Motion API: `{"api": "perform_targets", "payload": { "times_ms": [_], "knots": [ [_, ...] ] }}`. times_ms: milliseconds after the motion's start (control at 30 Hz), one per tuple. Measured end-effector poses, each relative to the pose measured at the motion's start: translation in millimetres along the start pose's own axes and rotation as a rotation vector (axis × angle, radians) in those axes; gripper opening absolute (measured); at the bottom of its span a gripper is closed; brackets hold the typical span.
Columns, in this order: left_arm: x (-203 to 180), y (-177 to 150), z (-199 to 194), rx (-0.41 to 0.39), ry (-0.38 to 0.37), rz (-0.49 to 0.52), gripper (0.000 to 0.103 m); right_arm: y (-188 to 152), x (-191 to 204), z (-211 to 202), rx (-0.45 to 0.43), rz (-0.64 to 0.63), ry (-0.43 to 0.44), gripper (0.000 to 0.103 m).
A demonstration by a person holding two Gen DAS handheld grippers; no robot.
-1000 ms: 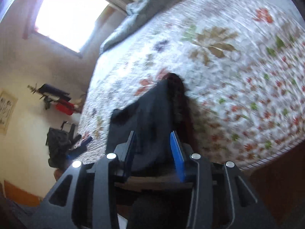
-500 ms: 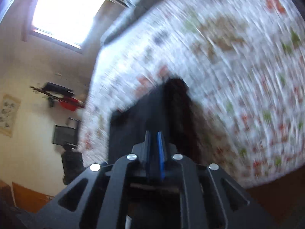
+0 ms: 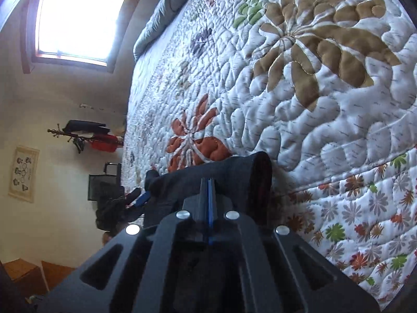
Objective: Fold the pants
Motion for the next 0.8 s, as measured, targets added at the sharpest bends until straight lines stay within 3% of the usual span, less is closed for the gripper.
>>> {"api": "perform_targets", "payload": {
  "times_ms": [33,67,100,133,167,367,500,567,633,800],
  "knots": [
    [-2,-3,-7,-0.015,-0.001,0.007,0.029,0,0,-6,-0.013,0.002,0.009,0.0],
    [-5,-6,-14,-0.031,-0.005,0.018,0.04,-1,-1,-14,-0.028,0.007,0.012,0.003],
    [-8,-10,-24,-0.054,-0.014,0.032,0.063,-3,-3,-26,-0.042,0.017,0.003,0.028],
    [-9,-14,-35,-0.086,-0.015,0.042,0.074,-6,-3,-33,-0.041,0.025,-0.018,0.077],
    [-8,-17,-46,-0.111,-0.02,0.043,0.082,-7,-5,-39,-0.032,0.03,-0.051,0.092],
    [14,-19,-55,-0.051,-0.007,-0.02,0.082,-26,-3,-36,0.112,0.007,0.021,0.094],
    [19,-28,-43,0.046,-0.069,-0.059,0.083,-38,2,-6,0.247,-0.026,0.009,0.094],
    [20,-33,-36,0.086,-0.065,-0.058,0.083,-44,3,13,0.302,-0.028,0.016,0.095],
    [22,-36,-26,0.129,-0.055,-0.064,0.083,-44,6,22,0.308,-0.038,0.015,0.101],
    [17,-45,-4,0.189,-0.012,-0.029,0.084,-36,14,38,0.306,-0.038,0.045,0.101]
  ]
}}
Point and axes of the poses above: each gripper's, at about its wrist camera, not at the fingertips, and z roughly the way its jaws point, x to its left, y to its top, the point moved 2 cm from there along z, roughly the way its jaws point, and after that the axes turned 9 degrees about -z, right-handed, at the moved point
